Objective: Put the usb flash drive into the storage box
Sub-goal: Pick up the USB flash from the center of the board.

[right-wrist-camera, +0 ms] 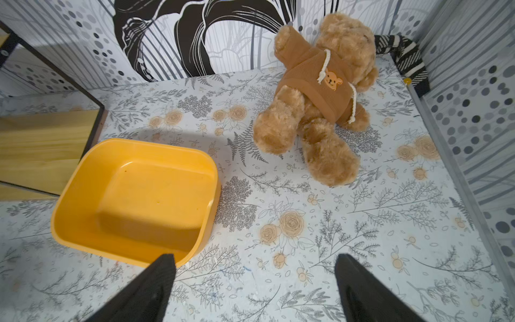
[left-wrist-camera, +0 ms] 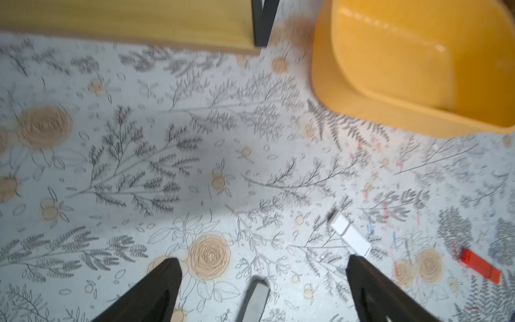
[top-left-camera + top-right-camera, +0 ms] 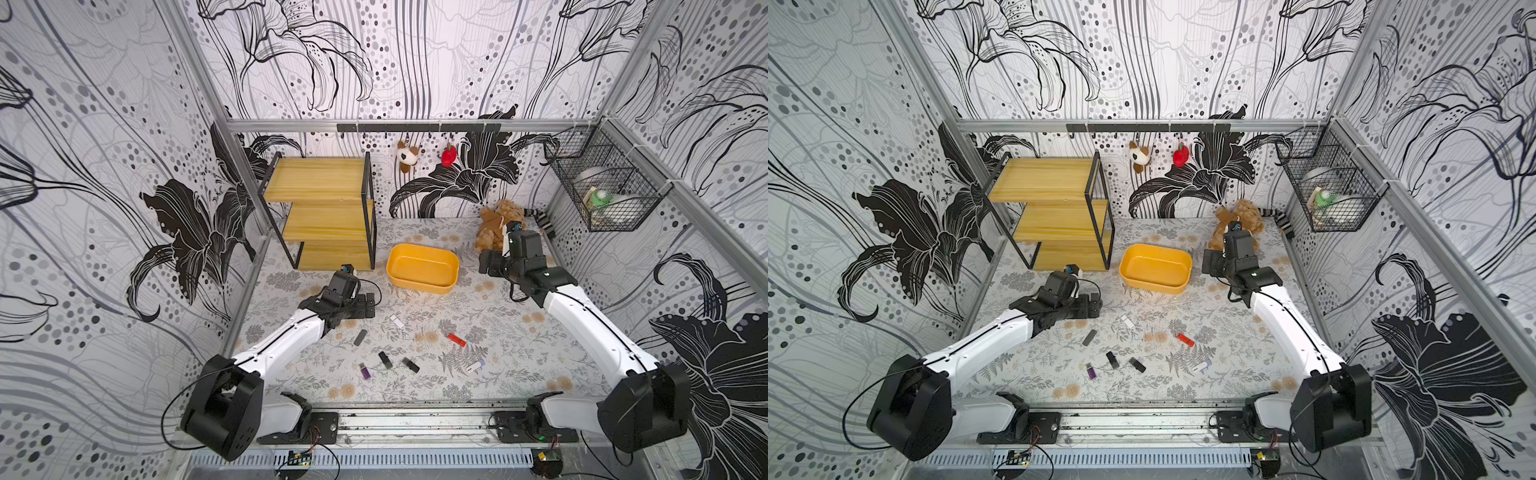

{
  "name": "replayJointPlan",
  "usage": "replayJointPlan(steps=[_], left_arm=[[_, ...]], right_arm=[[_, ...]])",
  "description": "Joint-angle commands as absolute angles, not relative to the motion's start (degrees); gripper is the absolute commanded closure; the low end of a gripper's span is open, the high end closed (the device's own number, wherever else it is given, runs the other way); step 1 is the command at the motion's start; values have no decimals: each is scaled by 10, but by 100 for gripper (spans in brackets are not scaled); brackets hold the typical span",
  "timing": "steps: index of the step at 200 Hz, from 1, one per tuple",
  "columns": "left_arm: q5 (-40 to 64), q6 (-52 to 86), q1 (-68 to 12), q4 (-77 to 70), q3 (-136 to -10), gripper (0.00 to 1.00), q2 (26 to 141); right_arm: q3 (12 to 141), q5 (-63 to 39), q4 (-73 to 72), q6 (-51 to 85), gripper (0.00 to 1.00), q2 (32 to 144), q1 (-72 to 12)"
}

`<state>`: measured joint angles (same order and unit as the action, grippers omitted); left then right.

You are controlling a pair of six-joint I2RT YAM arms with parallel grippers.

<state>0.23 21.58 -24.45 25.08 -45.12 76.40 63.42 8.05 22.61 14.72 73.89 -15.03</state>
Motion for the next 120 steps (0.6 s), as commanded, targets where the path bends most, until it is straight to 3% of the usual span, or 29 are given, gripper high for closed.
replayJointPlan(steps=[1,62,120], left_arm=[[3,217,-265,316,-468,2,802],[-36,233,-298,346,-480,0,835],[-28,249,-305,375,-500,9,892]], right_arm=[[634,46,256,172,5,722,-161],[643,29,286,169,5,721,-173],[649,30,301,168,5,727,-184]])
